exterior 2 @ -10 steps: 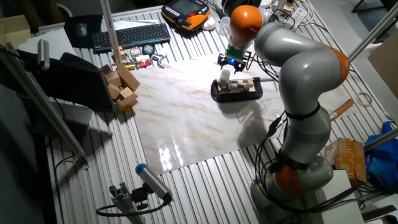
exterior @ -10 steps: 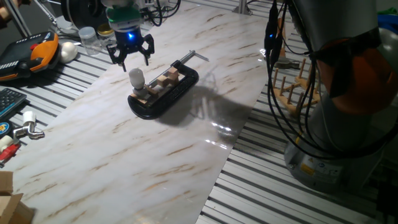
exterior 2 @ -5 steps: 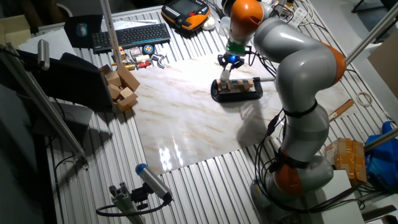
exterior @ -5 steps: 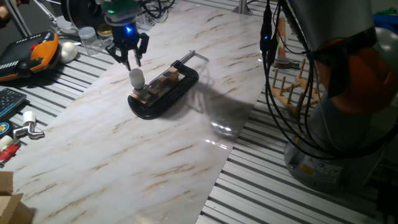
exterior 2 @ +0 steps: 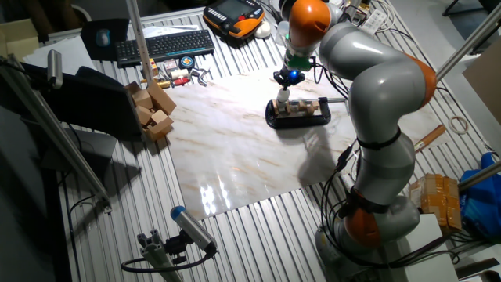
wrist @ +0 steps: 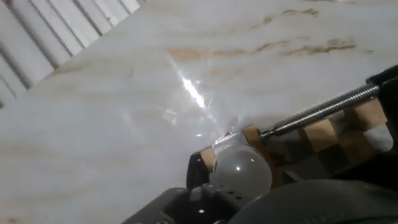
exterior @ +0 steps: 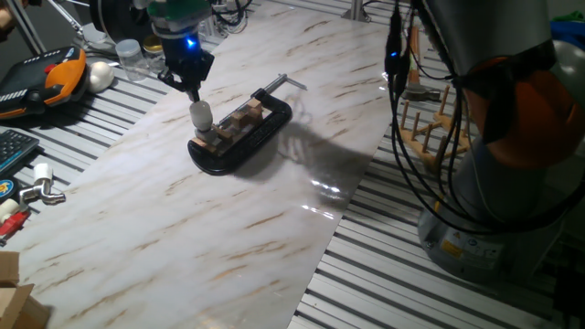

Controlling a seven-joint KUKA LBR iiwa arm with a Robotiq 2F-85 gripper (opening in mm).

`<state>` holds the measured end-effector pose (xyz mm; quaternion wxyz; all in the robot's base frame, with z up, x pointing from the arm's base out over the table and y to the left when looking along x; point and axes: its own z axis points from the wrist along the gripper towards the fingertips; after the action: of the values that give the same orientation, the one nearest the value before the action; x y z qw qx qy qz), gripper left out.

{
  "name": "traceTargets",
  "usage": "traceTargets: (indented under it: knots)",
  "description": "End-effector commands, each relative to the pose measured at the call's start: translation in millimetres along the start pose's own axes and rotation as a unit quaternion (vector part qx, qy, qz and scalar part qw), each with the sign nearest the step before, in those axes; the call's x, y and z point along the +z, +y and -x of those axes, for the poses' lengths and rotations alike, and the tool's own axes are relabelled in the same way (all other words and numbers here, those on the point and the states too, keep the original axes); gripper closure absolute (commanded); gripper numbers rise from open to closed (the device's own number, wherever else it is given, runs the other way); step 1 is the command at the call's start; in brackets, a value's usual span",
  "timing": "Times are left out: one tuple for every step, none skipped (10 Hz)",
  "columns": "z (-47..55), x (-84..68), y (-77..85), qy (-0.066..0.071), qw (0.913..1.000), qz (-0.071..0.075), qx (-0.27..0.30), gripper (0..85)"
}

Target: Install the light bulb by rotating it

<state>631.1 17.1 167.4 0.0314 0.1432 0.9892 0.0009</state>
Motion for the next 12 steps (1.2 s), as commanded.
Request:
traceTargets:
  knots:
    - [-1.1,-0.9,1.3,-0.009,0.9717,0.007,-0.236,85.0]
    - [-2.0,-2.3,2.1,-0.01,0.9582,-0.001,-0.286,85.0]
    - [-2.6,-2.2,2.5,-0.008,0.9473,-0.003,-0.32,85.0]
    - [-2.3,-1.1,2.7,-0.008,0.9348,-0.004,-0.355,85.0]
    - [-2.2,-0.5,2.6,-0.009,0.9333,0.001,-0.359,85.0]
    - [-2.6,0.4,2.7,-0.009,0.9331,0.007,-0.359,85.0]
    - [-2.5,0.9,2.5,-0.013,0.933,0.003,-0.36,85.0]
    - [-2.3,1.3,2.3,-0.015,0.933,0.002,-0.36,85.0]
    - [-2.5,2.0,2.3,-0.018,0.933,0.002,-0.36,85.0]
    - [-2.6,2.6,2.3,-0.021,0.9329,0.001,-0.36,85.0]
    - [-2.6,2.5,2.0,-0.021,0.9329,0.002,-0.36,85.0]
    - [-2.9,2.3,2.2,-0.024,0.9342,0.0,-0.356,85.0]
